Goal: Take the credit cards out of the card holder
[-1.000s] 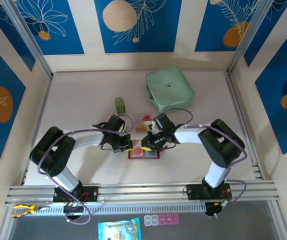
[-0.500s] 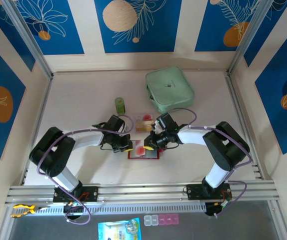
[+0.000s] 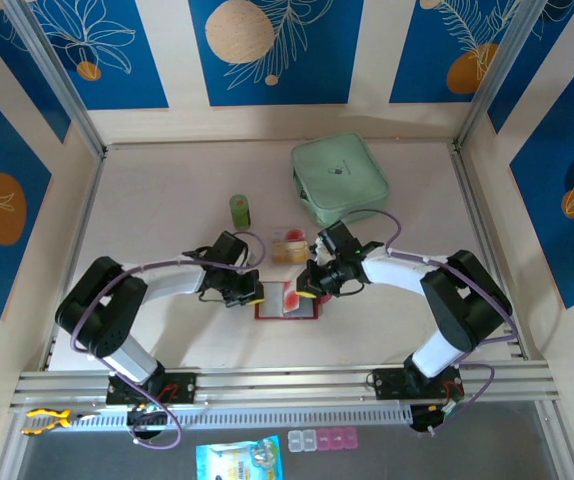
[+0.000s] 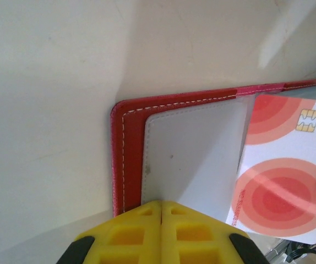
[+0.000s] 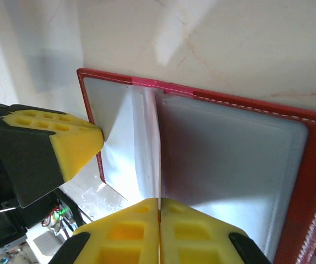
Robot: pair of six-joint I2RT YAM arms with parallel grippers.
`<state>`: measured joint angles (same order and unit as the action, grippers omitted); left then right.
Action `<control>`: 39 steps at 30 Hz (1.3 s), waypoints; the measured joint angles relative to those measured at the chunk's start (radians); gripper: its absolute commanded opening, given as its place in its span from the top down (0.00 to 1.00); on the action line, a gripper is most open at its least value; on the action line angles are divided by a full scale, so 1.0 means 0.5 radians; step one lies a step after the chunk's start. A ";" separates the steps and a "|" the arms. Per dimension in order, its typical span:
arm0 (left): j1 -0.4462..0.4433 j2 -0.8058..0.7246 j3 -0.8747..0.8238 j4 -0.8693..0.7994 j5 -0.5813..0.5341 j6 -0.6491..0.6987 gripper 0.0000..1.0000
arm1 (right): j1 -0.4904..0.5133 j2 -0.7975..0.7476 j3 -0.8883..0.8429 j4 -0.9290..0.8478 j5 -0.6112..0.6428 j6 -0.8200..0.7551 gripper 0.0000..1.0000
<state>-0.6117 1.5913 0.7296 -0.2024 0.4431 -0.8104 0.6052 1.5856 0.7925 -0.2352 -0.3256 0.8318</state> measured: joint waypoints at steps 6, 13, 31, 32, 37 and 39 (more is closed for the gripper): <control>0.000 -0.026 -0.019 -0.014 -0.005 -0.006 0.95 | 0.042 0.000 0.108 -0.172 0.087 -0.089 0.91; 0.000 -0.047 -0.037 -0.023 -0.007 -0.007 0.95 | 0.074 0.000 0.196 -0.298 0.137 -0.155 0.92; 0.000 -0.122 -0.036 -0.147 -0.060 0.002 0.89 | 0.031 0.000 0.650 -0.881 0.388 -1.308 0.96; 0.000 -0.127 -0.036 -0.153 -0.066 0.002 0.89 | 0.020 0.001 0.681 -0.917 0.413 -1.405 0.96; 0.001 -0.196 -0.035 -0.188 -0.090 0.003 0.89 | 0.005 0.008 0.880 -1.089 0.570 -1.974 1.00; 0.001 -0.227 -0.035 -0.201 -0.105 0.003 0.88 | 0.008 0.024 0.949 -1.128 0.637 -2.170 1.00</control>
<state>-0.6113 1.4776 0.7120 -0.3031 0.3908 -0.8089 0.6094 1.5978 1.2671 -0.7990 -0.0071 -0.2531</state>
